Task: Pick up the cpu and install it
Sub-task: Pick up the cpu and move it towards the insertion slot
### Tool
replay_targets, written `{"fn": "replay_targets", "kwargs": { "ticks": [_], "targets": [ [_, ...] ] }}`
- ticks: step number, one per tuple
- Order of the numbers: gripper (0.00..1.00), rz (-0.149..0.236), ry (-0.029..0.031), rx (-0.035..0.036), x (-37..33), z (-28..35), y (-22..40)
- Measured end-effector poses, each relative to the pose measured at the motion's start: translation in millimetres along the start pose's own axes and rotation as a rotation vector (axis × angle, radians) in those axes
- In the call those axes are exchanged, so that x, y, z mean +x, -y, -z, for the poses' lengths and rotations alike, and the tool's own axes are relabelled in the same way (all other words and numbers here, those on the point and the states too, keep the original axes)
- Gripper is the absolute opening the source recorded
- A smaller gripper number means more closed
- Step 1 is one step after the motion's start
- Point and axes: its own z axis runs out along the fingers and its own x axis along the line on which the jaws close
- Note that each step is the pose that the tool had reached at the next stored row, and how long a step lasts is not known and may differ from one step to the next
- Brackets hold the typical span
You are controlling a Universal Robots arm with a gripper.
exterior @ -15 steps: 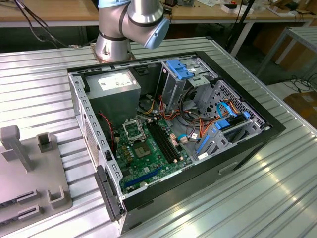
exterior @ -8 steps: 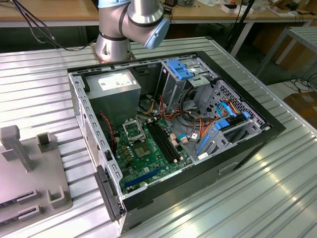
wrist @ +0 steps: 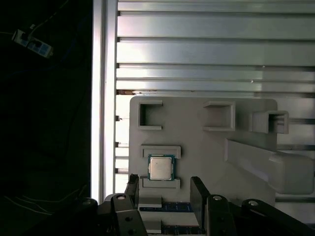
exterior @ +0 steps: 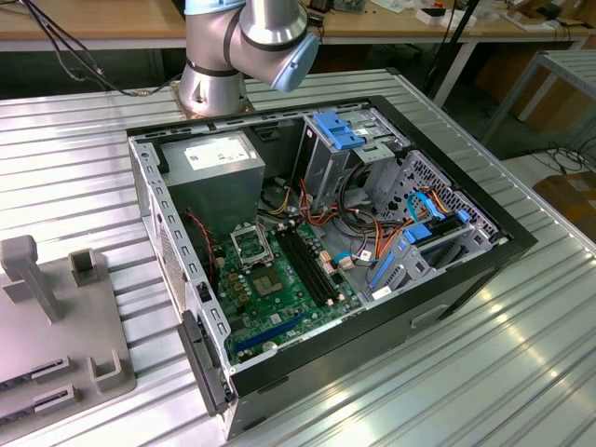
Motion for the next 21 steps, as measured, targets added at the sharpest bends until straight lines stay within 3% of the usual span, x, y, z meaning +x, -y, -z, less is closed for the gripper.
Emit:
{"fn": "replay_targets", "kwargs": {
  "ticks": [8,21],
  "targets": [
    [0.54,0.0,0.0001,-0.0001,0.0,-2.7,0.2],
    [0.54,0.0,0.0,0.0,-0.8,-28.9,5.4]
  ]
}}
